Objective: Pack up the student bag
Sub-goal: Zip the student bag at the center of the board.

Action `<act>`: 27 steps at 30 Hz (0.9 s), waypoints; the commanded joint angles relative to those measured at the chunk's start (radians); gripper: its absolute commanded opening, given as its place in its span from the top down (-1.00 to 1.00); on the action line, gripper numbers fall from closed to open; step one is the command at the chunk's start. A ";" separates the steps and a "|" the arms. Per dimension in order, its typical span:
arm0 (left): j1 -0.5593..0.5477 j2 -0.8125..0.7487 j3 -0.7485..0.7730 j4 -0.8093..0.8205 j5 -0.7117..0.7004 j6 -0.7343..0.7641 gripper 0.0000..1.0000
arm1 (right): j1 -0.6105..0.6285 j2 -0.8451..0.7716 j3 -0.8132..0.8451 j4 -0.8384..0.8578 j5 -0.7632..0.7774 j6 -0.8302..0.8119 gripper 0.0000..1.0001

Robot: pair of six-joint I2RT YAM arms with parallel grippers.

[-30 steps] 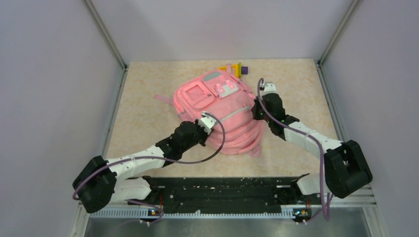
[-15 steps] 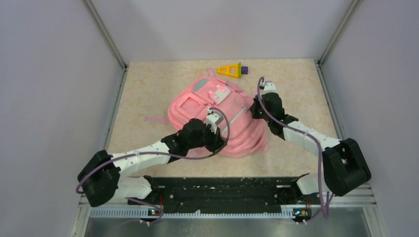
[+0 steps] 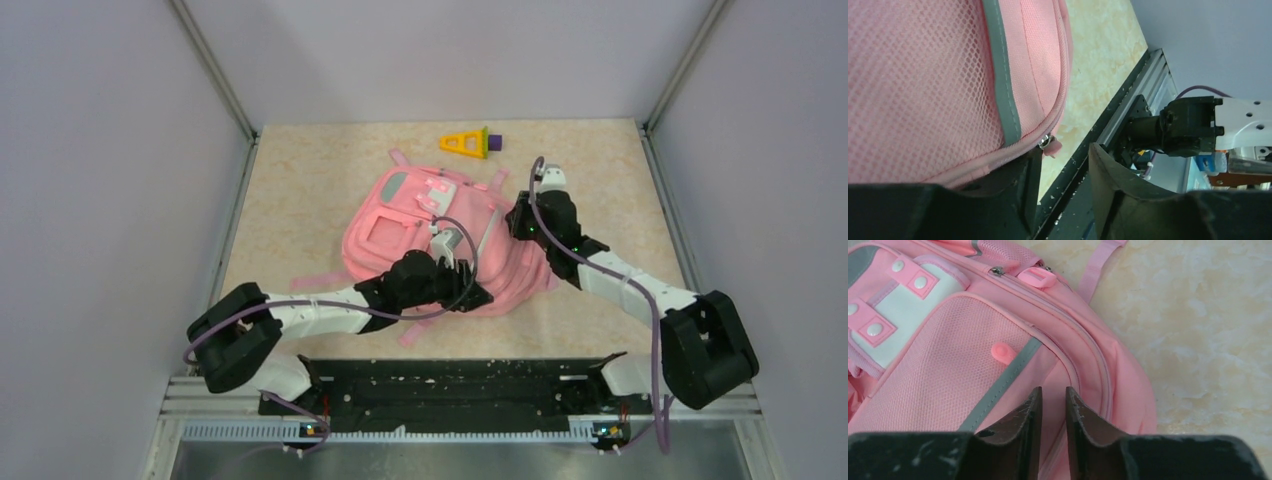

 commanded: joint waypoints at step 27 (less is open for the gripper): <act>0.073 -0.379 -0.054 -0.309 -0.462 0.037 -0.46 | 0.437 -0.582 -0.234 -0.244 -0.021 0.096 -0.01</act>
